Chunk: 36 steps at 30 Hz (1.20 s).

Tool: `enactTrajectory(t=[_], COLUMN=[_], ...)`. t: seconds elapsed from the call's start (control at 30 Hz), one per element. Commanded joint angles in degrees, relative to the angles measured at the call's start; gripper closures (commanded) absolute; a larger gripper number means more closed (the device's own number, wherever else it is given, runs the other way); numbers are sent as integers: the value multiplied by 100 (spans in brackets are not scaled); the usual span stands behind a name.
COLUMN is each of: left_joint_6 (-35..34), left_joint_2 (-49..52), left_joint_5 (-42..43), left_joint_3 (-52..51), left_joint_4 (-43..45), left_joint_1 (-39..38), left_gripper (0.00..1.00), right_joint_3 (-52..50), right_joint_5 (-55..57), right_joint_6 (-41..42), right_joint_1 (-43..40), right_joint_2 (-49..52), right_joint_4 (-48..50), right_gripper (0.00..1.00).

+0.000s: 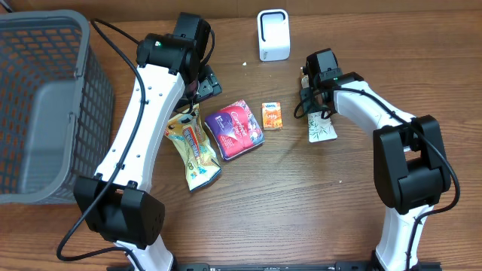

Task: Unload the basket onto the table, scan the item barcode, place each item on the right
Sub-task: 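Reach right gripper to the white-green tube and grasp it, then lift tube and hold its end in front of the scanner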

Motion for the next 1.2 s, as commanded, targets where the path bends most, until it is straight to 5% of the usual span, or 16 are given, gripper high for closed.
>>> enactTrajectory(t=[0.0, 0.33, 0.73, 0.93, 1.17], left_joint_6=[-59, -59, -59, -59, -59], left_joint_2=[57, 57, 57, 57, 57], left_joint_5=[24, 24, 26, 24, 24], left_joint_3=[-15, -15, -15, -15, -15], left_joint_4=[20, 20, 20, 20, 20], left_joint_1=[-11, -11, -11, -11, -11], left_gripper=[0, 0, 0, 0, 0], right_joint_3=[212, 1943, 2028, 2028, 2026], right_joint_5=[-22, -2861, -8017, -9536, -9617], right_joint_6=[448, 446, 448, 448, 984], right_joint_1=[-76, -833, -2291, -2455, -2433], right_joint_2=[50, 50, 52, 52, 52], right_joint_4=[-164, -1700, -1547, -1364, -1274], right_gripper=[81, 92, 92, 91, 91])
